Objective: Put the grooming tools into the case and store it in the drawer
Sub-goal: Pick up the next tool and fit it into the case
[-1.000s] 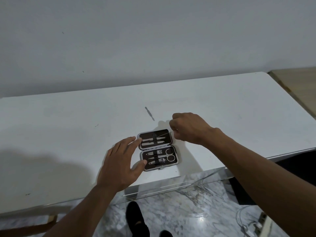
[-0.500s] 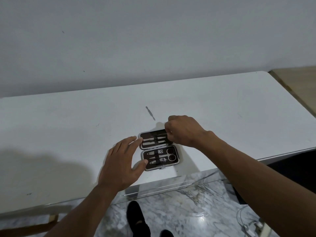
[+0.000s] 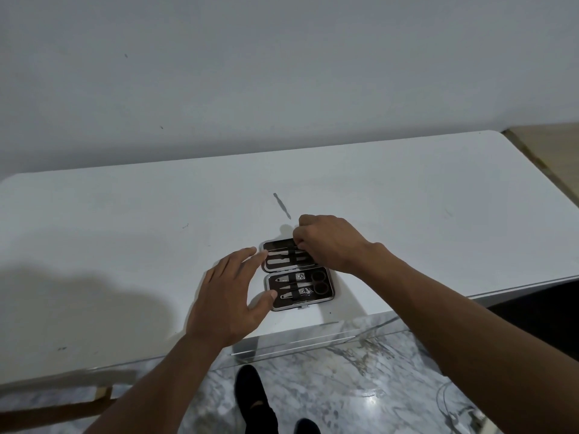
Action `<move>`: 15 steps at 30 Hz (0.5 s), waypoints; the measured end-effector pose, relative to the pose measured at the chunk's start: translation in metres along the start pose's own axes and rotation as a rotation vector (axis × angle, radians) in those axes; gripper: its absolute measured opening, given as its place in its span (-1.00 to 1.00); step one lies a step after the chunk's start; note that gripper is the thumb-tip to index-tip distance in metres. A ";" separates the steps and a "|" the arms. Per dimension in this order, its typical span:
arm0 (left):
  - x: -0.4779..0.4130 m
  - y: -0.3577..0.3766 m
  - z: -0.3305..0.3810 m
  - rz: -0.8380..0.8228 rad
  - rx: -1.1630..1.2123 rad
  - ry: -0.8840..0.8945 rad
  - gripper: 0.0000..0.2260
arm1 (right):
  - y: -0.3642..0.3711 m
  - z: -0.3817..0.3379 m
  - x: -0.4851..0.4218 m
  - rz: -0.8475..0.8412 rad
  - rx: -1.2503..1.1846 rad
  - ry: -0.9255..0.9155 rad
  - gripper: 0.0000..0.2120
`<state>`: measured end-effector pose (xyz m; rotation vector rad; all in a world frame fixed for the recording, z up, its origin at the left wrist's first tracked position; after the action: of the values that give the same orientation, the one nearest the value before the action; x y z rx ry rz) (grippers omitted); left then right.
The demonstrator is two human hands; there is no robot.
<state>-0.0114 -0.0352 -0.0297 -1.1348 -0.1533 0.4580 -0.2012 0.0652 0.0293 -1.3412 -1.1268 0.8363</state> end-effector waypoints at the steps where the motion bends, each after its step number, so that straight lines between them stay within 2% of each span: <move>1: 0.000 0.000 0.000 0.001 0.001 0.000 -0.43 | 0.001 0.000 0.000 0.005 0.005 -0.002 -0.87; 8: 0.000 0.000 0.001 0.002 0.012 -0.005 -0.43 | -0.006 0.007 0.000 0.052 -0.159 0.099 -0.80; 12: 0.001 -0.001 0.001 0.004 0.018 -0.007 -0.44 | -0.012 0.020 -0.016 0.142 -0.242 0.294 -0.82; 15: 0.001 -0.001 0.000 0.004 0.009 -0.005 -0.44 | -0.009 0.025 -0.034 0.128 -0.328 0.390 -0.80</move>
<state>-0.0107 -0.0350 -0.0290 -1.1257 -0.1528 0.4645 -0.2357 0.0393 0.0308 -1.7739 -0.8989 0.4588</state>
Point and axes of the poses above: each hand's wrist, its own x-axis away from the middle knuckle, its own y-axis out of the palm, z = x × y, the point moved 2 cm from there along -x, towards the middle knuckle, and after that the axes turned 1 degree about x, right-handed, at the moved point
